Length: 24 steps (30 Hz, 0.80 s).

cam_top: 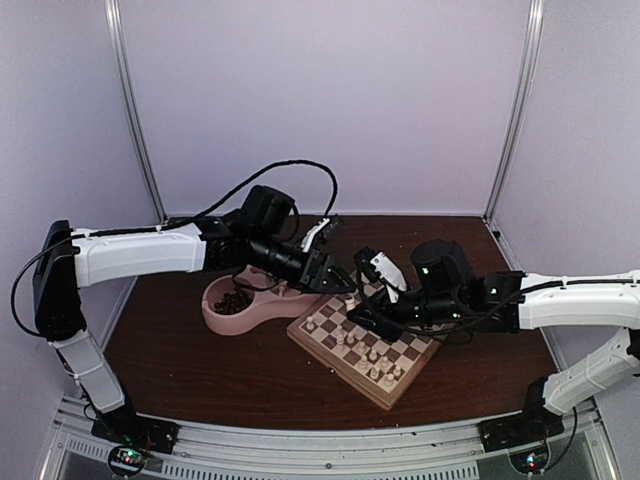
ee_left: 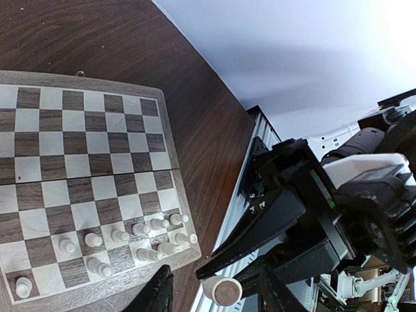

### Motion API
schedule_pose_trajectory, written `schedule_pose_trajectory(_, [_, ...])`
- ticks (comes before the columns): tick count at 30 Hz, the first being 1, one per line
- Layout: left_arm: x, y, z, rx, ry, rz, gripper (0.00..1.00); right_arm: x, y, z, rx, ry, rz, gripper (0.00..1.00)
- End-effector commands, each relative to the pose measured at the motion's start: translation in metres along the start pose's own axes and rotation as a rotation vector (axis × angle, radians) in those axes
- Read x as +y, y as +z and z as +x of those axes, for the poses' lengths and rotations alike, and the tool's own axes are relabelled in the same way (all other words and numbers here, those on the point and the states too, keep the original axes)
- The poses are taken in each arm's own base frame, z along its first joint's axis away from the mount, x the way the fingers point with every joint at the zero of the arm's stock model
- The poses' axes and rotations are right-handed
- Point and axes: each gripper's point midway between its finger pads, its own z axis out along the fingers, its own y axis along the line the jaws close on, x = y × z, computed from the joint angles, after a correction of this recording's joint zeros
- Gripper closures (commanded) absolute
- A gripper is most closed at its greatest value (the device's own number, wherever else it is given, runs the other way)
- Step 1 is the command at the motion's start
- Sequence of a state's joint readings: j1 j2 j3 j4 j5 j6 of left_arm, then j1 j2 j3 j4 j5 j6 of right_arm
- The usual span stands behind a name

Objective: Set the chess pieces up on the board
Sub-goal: Pass from the right arm to the left

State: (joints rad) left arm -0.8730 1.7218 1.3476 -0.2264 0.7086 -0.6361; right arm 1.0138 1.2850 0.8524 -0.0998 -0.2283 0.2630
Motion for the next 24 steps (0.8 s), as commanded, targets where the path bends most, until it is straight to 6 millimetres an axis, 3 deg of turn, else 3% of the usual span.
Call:
schedule_pose_trajectory(1, [-0.005, 0.006, 0.001, -0.006, 0.008, 0.038, 0.56, 0.001, -0.001, -0.021, -0.051, 0.009, 0.002, 0.93])
schedule_pose_trajectory(10, [0.0, 0.01, 0.01, 0.01, -0.01, 0.032, 0.56, -0.001, 0.001, -0.023, -0.048, 0.017, 0.018, 0.94])
schedule_pose_trajectory(16, [0.001, 0.012, 0.014, 0.017, -0.012, 0.034, 0.66, -0.001, 0.004, -0.024, -0.049, 0.024, 0.015, 0.94])
schedule_pose_trajectory(20, [0.001, 0.012, 0.014, 0.015, -0.012, 0.034, 0.79, -0.002, 0.007, -0.022, -0.041, 0.027, 0.017, 0.94])
schedule_pose_trajectory(24, [0.002, 0.012, 0.015, 0.014, -0.018, 0.032, 0.8, -0.006, 0.007, -0.023, -0.046, 0.038, 0.037, 0.94])
